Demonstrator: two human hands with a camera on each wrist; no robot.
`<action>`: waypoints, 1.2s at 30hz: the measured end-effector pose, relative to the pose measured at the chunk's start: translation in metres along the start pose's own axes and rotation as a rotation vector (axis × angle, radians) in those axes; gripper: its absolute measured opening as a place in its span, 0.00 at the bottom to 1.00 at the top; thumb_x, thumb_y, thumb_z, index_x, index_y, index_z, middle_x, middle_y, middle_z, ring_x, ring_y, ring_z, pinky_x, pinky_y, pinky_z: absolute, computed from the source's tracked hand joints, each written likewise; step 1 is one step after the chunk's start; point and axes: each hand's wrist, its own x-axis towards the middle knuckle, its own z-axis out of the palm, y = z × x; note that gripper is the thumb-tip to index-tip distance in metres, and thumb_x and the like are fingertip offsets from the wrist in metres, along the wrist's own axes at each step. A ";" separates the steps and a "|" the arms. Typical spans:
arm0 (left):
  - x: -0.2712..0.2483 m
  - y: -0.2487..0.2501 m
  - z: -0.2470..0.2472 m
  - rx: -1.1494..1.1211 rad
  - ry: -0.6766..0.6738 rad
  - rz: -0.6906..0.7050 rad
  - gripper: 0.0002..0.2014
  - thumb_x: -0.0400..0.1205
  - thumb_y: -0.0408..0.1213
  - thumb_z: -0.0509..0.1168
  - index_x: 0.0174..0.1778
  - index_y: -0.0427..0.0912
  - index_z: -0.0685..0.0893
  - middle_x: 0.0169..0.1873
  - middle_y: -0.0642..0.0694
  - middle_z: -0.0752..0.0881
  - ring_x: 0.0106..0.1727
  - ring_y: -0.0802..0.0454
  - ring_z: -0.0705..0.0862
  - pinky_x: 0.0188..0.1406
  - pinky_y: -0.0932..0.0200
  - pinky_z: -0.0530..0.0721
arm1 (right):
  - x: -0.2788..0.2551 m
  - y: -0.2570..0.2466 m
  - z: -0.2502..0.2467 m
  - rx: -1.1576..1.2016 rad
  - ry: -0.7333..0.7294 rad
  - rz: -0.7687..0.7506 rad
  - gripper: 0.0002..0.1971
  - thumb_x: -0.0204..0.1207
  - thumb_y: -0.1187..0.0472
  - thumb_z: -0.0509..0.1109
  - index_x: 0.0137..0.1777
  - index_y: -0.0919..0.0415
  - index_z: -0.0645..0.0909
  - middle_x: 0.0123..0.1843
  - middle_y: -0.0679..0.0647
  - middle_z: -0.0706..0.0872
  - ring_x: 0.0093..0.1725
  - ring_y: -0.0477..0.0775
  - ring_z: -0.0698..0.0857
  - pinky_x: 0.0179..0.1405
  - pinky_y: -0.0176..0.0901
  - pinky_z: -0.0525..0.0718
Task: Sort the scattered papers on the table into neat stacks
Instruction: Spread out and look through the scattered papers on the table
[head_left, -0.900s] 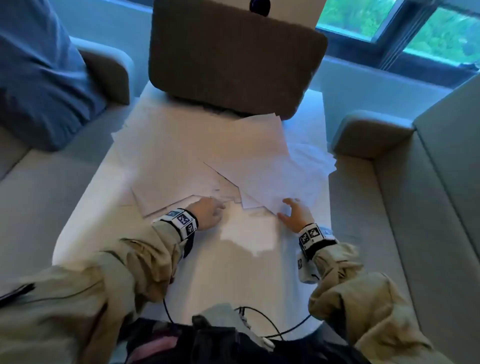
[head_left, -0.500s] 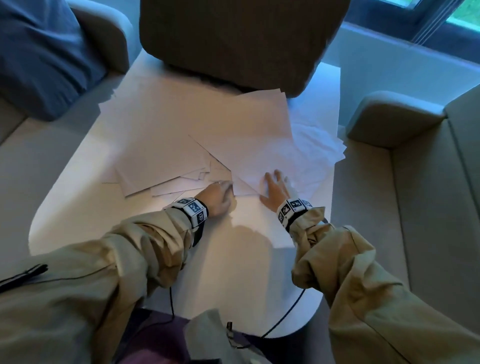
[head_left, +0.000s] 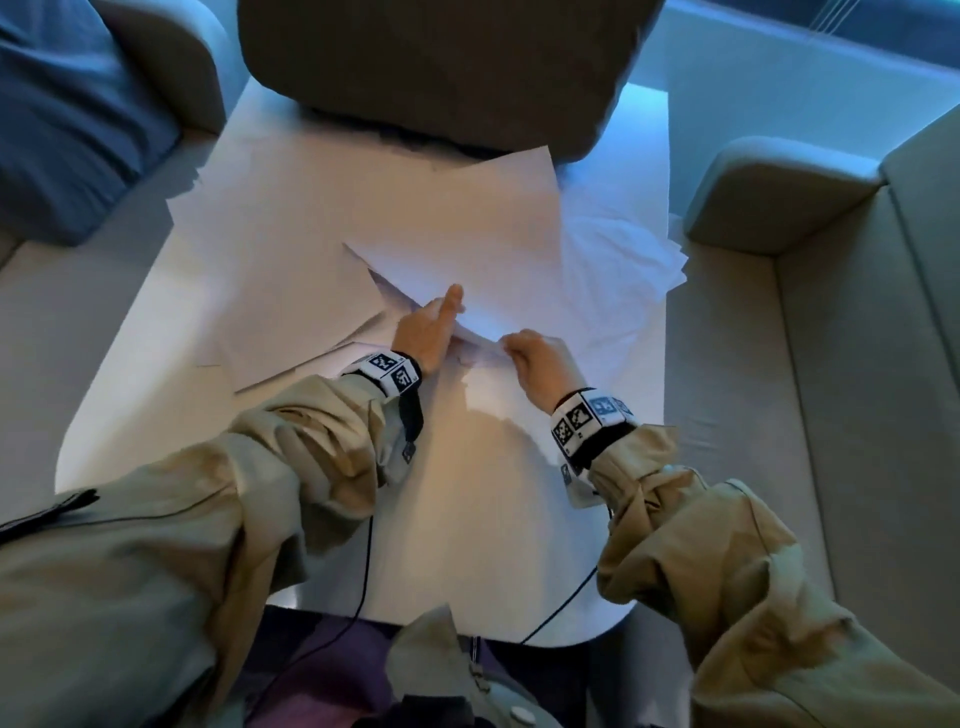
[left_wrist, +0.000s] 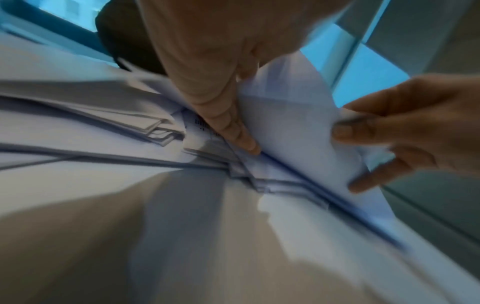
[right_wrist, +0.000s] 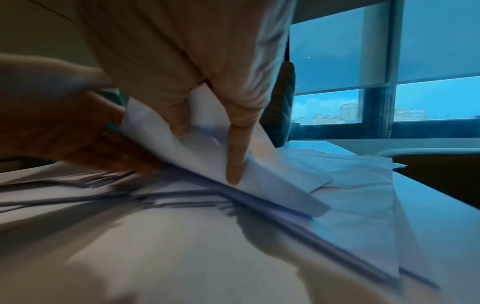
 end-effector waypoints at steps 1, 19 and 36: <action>0.001 0.000 -0.003 -0.005 0.015 -0.033 0.29 0.86 0.59 0.46 0.56 0.40 0.85 0.48 0.50 0.81 0.51 0.51 0.78 0.57 0.57 0.73 | -0.007 -0.004 0.005 0.031 -0.009 -0.022 0.11 0.79 0.70 0.60 0.46 0.67 0.86 0.42 0.62 0.86 0.41 0.64 0.84 0.44 0.50 0.80; -0.076 -0.024 -0.021 -0.150 0.126 0.246 0.49 0.71 0.31 0.76 0.82 0.53 0.52 0.78 0.59 0.60 0.72 0.69 0.58 0.72 0.67 0.57 | -0.066 0.001 0.015 1.101 0.389 0.769 0.21 0.72 0.69 0.75 0.64 0.64 0.75 0.61 0.63 0.83 0.57 0.62 0.83 0.59 0.61 0.84; -0.079 -0.083 -0.067 0.107 0.037 -0.009 0.30 0.73 0.34 0.75 0.72 0.42 0.74 0.46 0.46 0.81 0.46 0.48 0.81 0.52 0.59 0.79 | -0.092 0.034 0.003 0.323 0.592 0.550 0.13 0.82 0.62 0.61 0.52 0.70 0.84 0.54 0.68 0.86 0.50 0.63 0.82 0.49 0.44 0.73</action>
